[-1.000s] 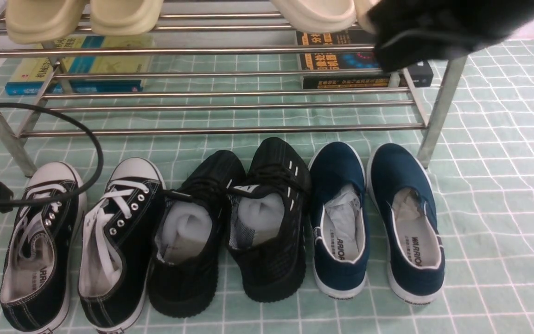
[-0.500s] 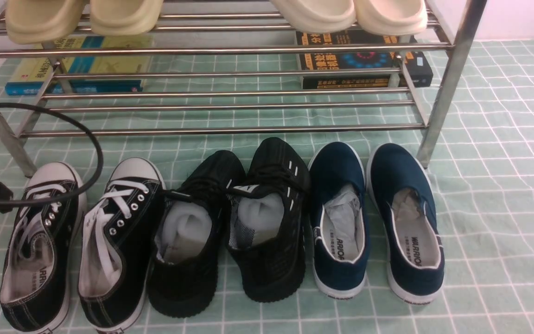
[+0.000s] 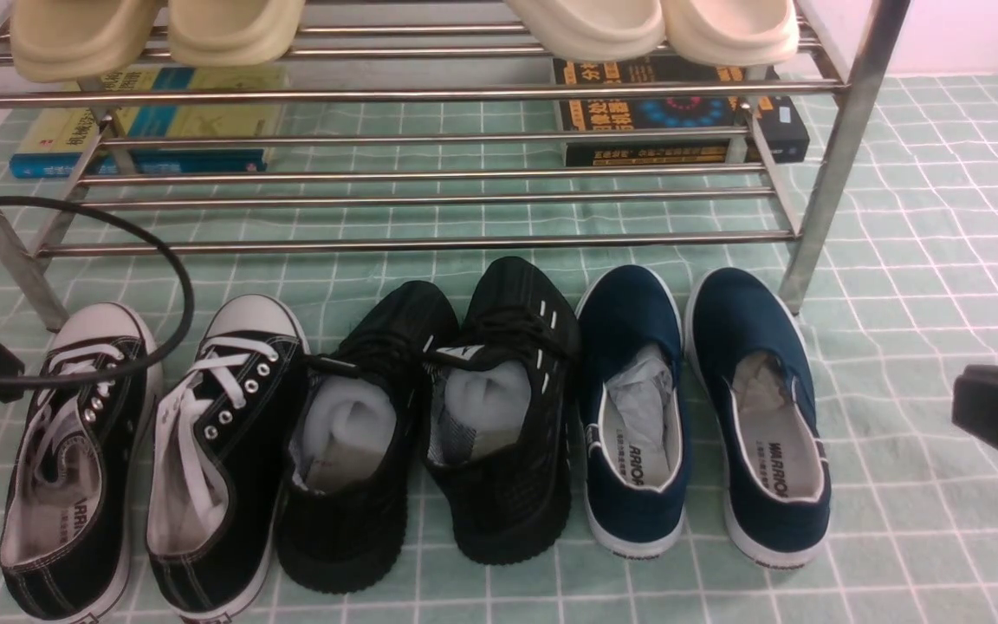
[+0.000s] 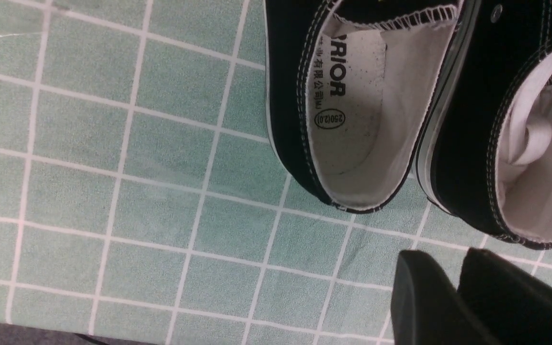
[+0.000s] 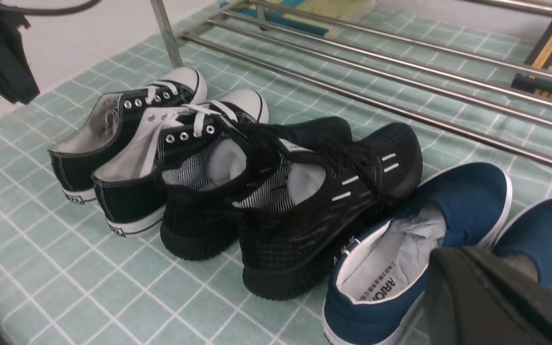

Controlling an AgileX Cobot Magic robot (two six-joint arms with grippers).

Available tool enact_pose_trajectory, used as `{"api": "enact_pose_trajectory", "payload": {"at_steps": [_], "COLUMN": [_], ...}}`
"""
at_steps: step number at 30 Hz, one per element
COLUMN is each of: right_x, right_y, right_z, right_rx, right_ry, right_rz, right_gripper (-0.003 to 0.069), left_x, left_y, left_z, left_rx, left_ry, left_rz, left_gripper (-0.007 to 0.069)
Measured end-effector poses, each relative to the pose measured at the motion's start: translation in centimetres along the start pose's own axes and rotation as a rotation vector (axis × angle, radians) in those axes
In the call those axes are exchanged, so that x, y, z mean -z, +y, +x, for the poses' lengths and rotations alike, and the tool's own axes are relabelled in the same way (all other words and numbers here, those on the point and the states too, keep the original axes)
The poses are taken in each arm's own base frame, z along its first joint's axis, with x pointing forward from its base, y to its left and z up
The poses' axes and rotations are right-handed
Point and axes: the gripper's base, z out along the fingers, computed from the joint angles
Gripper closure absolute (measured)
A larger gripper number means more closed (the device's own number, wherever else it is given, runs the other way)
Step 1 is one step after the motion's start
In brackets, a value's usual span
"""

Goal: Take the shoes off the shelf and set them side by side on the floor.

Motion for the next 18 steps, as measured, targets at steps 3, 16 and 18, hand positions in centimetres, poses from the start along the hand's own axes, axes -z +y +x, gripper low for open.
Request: {"api": "enact_pose_trajectory", "payload": {"at_steps": [3,16,18], "right_x": [0.00,0.00,0.00], "right_y": [0.00,0.00,0.00], "right_z": [0.00,0.00,0.00], "right_rx": [0.000,0.000,0.000], "right_ry": [0.000,0.000,0.000], "right_rz": [0.000,0.000,0.000], "right_gripper": [0.0664,0.0655,0.0653], "left_x": [0.00,0.01,0.01], "left_y": [0.06,0.46,0.46], "left_z": [0.00,-0.01,-0.01], "left_rx": [-0.002,-0.019,-0.019], "left_ry": [0.000,0.000,0.000], "left_rz": [-0.006,-0.051,-0.051], "left_gripper": [0.0473,0.0466,0.0464]}}
